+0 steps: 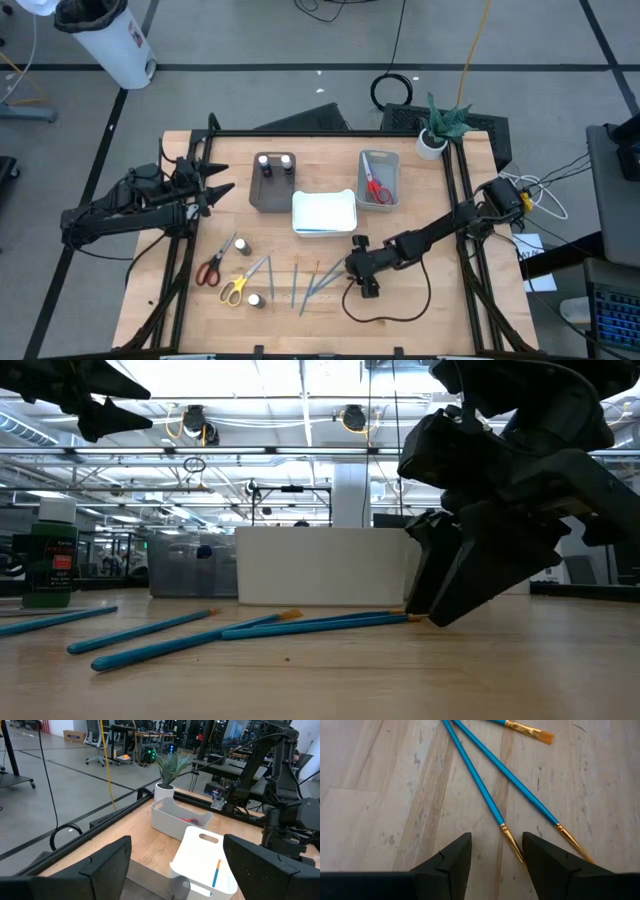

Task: Pick & Place Paint Supplies
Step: Put the blue paint brush into the white bin

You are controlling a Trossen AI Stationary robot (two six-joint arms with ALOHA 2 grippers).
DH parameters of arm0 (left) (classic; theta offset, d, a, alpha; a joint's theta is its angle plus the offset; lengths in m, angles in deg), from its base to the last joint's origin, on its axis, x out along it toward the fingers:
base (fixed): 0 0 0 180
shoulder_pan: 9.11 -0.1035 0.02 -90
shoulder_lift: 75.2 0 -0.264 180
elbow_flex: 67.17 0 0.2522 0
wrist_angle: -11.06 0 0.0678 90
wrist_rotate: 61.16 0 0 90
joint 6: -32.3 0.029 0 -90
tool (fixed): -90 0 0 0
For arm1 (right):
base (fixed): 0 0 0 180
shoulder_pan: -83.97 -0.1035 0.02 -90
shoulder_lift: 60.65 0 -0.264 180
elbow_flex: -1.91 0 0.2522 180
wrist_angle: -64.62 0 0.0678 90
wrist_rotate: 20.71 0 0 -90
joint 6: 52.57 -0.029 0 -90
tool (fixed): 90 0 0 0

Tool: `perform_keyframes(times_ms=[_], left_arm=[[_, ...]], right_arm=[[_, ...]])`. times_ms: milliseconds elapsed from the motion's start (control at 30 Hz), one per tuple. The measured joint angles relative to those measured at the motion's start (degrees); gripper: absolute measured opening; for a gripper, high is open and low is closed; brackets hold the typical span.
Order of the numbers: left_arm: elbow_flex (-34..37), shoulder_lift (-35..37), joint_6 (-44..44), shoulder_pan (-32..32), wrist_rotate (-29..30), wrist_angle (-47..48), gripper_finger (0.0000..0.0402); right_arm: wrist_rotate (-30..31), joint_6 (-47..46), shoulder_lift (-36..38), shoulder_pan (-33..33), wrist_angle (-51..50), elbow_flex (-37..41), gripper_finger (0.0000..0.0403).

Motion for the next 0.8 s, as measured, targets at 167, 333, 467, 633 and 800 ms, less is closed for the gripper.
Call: perform_keyframes(times_ms=[167, 333, 467, 633, 800], left_arm=[[0.0, 0.0, 0.0, 0.0, 0.0, 0.0, 0.0324], [0.0, 0.0, 0.0, 0.0, 0.0, 0.0, 0.0324], [0.0, 0.0, 0.0, 0.0, 0.0, 0.0, 0.0324], [0.0, 0.0, 0.0, 0.0, 0.0, 0.0, 0.0324], [0.0, 0.0, 0.0, 0.0, 0.0, 0.0, 0.0324]], right_arm=[[-0.1, 0.7, 0.0, -0.1, -0.1, 0.0, 0.0165], [0.1, 1.2, 0.0, -0.7, -0.2, 0.1, 0.014], [0.1, 1.8, -0.1, -1.1, -0.2, 0.1, 0.0106], [-0.2, 1.8, -0.1, -1.1, -0.2, 0.1, 0.0062], [-0.2, 1.9, -0.1, -1.1, -0.4, 0.1, 0.0026]])
